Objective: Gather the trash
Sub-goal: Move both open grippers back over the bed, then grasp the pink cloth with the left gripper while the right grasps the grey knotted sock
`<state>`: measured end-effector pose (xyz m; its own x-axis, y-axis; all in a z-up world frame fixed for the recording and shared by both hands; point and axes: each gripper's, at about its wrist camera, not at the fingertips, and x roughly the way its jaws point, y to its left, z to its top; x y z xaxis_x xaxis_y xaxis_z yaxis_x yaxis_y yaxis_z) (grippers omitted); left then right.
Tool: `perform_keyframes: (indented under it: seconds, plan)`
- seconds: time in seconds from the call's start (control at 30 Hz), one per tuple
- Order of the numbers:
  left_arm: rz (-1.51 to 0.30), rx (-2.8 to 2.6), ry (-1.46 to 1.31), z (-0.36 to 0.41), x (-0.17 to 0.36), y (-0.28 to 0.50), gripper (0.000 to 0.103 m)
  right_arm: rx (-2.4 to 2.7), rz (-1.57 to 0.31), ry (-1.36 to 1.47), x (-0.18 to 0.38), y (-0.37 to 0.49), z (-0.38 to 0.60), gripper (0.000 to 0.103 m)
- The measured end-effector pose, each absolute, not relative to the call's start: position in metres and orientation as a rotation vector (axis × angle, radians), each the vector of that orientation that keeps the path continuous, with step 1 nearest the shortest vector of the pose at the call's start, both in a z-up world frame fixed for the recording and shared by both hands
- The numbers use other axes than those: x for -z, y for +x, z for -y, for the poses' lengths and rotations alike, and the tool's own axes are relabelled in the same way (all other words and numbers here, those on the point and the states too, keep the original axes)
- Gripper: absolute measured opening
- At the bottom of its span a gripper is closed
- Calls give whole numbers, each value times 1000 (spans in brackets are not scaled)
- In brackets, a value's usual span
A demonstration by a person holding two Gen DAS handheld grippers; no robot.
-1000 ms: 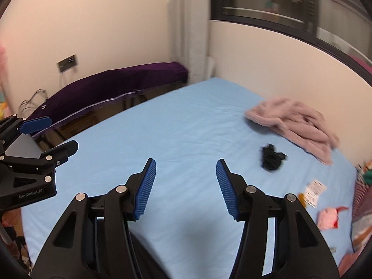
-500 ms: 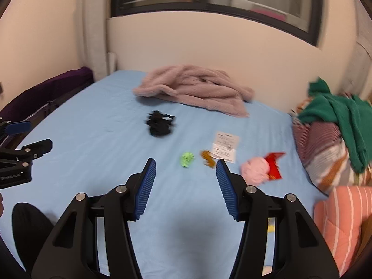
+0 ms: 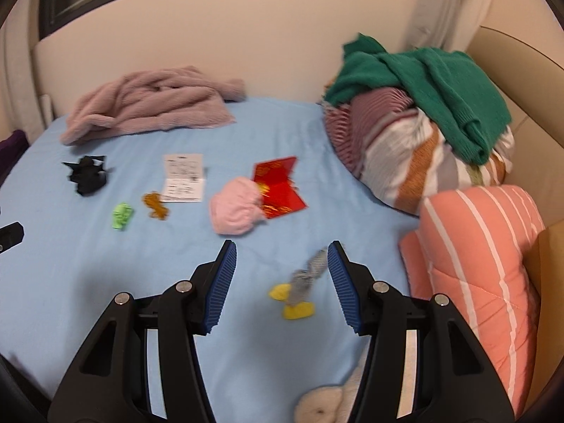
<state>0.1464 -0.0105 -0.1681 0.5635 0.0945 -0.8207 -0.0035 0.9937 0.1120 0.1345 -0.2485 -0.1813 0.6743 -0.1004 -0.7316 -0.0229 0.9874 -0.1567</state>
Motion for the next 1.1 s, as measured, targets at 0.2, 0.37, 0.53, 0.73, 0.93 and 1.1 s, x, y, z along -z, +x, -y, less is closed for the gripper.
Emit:
perform_keyframes:
  seconds: [0.2,0.37,0.53,0.73,0.93,1.1]
  plan:
    - [-1000,14,125,47,202,190,76,109,-875,-130,215,166,274,52]
    - [-1017,58,164,77,234,229,76,146,-923,-119,249,194,289,52]
    - [-1050,97,188,101,270,267,76,168,-982,-81,289,222,303,52]
    - [-1070,135,196,124,304,305,76,190,-1012,-89,322,244,310,52]
    - [-1075,175,204,139,331,325,76,198,-1042,-84,347,256,314,52]
    - [-1077,198,207,154,353,336,76,208,-1070,-72,364,259,318,52]
